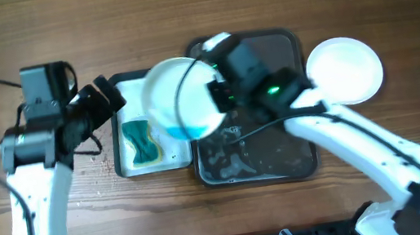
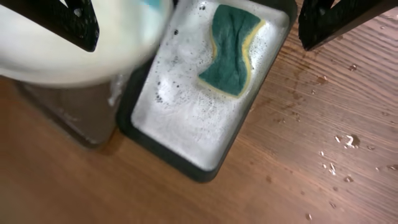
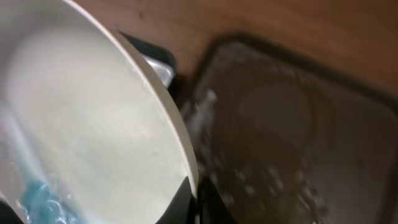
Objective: Clean dirty plates on tray and stack at the side
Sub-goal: 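Lift the plate with the right gripper and tilt it over the basin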
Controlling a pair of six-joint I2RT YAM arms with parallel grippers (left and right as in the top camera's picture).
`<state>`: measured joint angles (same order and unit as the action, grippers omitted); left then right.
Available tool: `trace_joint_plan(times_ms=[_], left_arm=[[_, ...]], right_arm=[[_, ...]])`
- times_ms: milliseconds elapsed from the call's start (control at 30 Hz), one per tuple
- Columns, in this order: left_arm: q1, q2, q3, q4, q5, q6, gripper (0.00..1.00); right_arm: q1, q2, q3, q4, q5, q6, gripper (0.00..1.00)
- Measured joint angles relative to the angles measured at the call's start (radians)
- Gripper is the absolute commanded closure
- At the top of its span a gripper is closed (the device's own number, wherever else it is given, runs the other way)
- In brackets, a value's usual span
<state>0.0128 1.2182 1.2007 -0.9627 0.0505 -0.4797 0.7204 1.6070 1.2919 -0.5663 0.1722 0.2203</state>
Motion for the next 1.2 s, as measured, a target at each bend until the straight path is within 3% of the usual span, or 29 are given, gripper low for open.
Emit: trace_joint_plan(times_ms=[267,433,767,1200], left_arm=[[0.007,-0.097,0.000,-0.003,0.000,0.000,0.00],[0.007,-0.096,0.000,-0.003,0.000,0.000,0.00],[0.007,-0.097,0.000,-0.003,0.000,0.000,0.00],[0.007,-0.096,0.000,-0.003,0.000,0.000,0.00]], right_arm=[[0.213,0.077,0.000,0.235,0.436,-0.142,0.96],[0.306,0.077,0.000,0.264,0.634,-0.253,0.96],[0.372,0.077,0.000,0.276,0.819,-0.356,0.96],[0.373,0.077,0.000,0.291,0.843,-0.376,0.96]])
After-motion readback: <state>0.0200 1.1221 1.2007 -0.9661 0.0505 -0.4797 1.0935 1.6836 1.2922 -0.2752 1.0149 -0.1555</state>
